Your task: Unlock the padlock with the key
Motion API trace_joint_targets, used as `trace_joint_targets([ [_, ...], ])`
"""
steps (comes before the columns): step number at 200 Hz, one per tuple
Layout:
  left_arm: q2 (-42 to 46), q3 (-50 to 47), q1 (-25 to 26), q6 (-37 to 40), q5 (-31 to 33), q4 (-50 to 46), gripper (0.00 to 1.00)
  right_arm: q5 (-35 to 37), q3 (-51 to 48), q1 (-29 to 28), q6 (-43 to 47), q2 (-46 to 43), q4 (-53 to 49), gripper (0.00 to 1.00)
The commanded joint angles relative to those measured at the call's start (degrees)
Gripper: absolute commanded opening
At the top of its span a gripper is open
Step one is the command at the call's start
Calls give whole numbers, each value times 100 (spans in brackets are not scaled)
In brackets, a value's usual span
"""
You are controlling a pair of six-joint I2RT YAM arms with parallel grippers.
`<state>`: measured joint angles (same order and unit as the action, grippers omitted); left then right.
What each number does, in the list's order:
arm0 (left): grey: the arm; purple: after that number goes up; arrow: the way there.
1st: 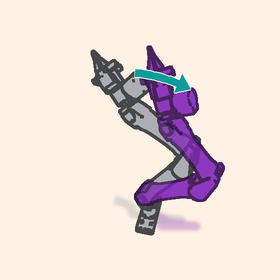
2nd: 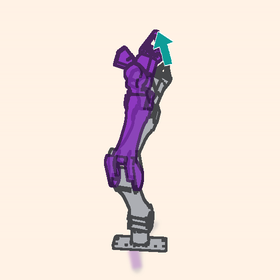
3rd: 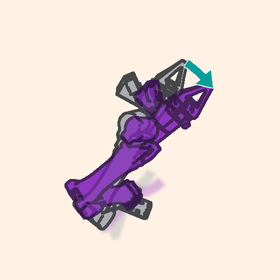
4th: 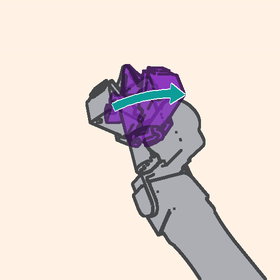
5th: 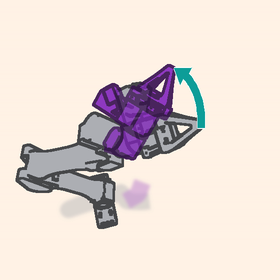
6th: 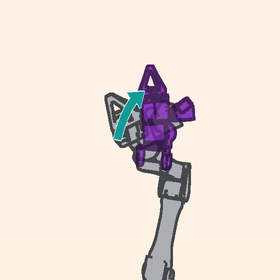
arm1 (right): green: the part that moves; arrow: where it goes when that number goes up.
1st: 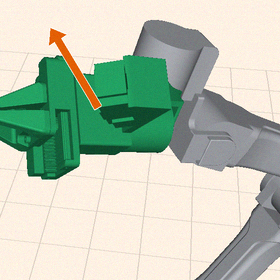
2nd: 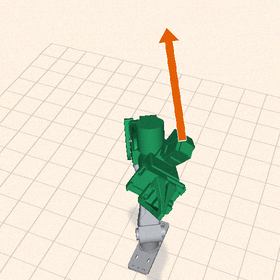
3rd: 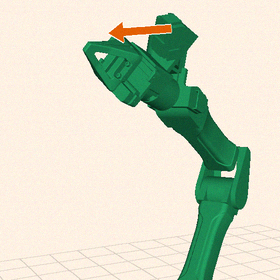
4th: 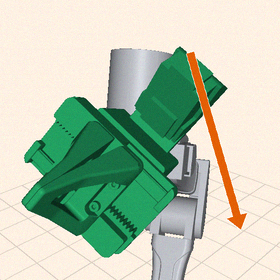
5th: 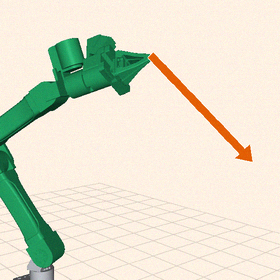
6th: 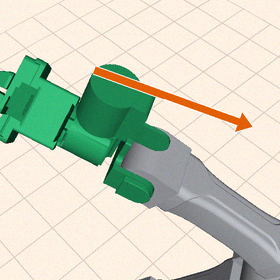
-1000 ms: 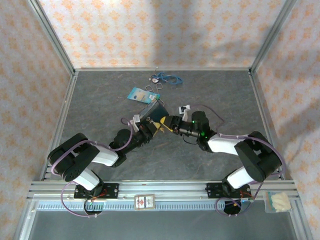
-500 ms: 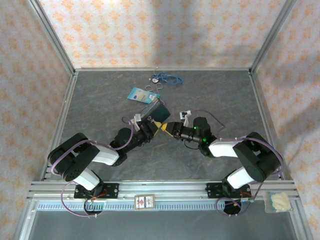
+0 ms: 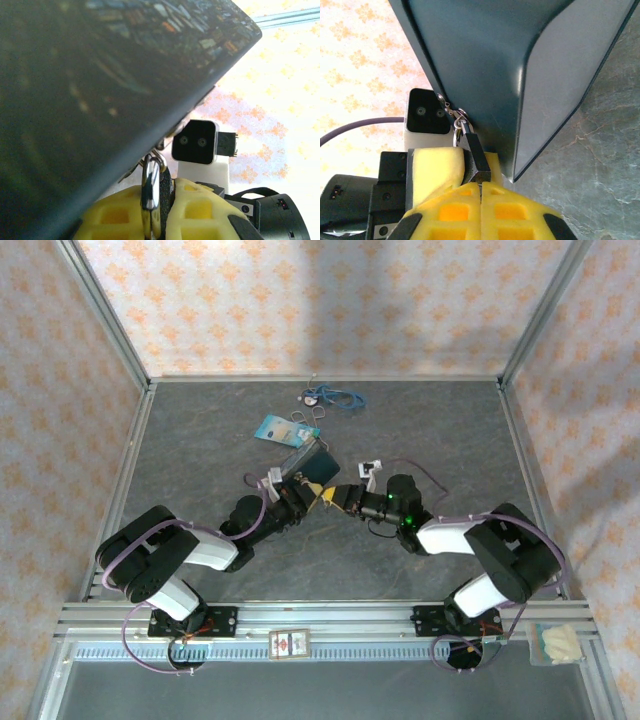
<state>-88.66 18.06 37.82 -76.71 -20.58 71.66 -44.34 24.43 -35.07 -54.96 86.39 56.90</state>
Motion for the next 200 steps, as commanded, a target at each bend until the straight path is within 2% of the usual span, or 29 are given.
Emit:
trace_joint_targets([
  [1,-32,138,15,50,-102,525,0,-206,90,-44,-292,122,786,0],
  [24,-139,70,18,100,-142,823,0,-163,77,-44,-1047,308,1016,0],
  [38,-226,18,23,195,-192,1248,0,-237,124,-47,-1931,562,1296,0],
  [72,-333,-111,19,736,-278,1681,0,-356,123,-44,-4563,1574,3970,0],
  [84,-393,-202,23,921,-273,2019,0,-198,172,-52,-5410,2010,4941,0],
  [91,-458,-268,22,979,-277,2248,0,-239,229,-61,-5803,2188,5055,0],
  [123,-969,-425,23,904,-358,3362,0,-282,439,-140,-6409,2342,5054,0],
  [200,-1057,-356,19,1628,-799,3365,0,-687,855,-149,-7515,2600,5054,0],
])
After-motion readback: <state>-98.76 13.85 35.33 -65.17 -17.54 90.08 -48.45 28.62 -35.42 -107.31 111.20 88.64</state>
